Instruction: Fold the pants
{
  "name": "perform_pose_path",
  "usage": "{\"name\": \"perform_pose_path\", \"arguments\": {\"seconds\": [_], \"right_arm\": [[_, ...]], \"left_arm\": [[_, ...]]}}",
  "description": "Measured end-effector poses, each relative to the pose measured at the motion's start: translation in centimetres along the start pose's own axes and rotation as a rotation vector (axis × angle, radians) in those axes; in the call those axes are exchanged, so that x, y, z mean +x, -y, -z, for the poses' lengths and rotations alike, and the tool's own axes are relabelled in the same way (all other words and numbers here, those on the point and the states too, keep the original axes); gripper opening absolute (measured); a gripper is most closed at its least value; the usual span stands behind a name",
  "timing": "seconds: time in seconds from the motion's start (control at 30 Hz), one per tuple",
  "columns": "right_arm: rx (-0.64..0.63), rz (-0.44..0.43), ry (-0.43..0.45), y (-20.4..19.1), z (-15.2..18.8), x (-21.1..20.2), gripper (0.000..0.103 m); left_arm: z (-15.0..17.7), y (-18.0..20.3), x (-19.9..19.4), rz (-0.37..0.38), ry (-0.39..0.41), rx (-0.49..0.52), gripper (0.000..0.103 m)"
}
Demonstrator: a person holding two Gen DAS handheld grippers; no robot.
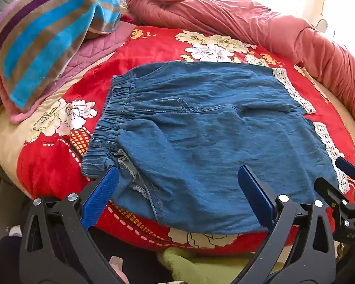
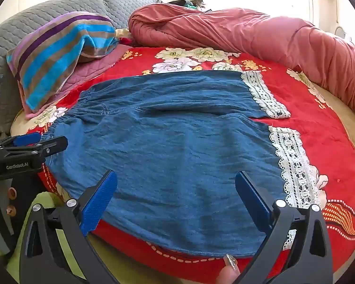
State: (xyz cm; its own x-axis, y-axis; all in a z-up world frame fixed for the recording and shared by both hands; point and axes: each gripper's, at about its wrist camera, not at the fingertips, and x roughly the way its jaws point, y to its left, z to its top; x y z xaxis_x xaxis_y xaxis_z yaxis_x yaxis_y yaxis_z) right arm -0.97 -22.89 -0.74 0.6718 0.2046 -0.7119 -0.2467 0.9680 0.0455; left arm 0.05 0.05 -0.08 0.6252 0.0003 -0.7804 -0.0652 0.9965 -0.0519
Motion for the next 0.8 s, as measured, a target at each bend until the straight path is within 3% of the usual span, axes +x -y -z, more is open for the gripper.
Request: {"name": "perform_pose_path", "arguments": {"seconds": [0.8], "right_arm": [[0.011,0.009,-0.003,0.2,0.1,-0.3,0.099]], "left_arm": [[0.7,1.6,-0.7,0.02,0.0,0.047,0.094]]}}
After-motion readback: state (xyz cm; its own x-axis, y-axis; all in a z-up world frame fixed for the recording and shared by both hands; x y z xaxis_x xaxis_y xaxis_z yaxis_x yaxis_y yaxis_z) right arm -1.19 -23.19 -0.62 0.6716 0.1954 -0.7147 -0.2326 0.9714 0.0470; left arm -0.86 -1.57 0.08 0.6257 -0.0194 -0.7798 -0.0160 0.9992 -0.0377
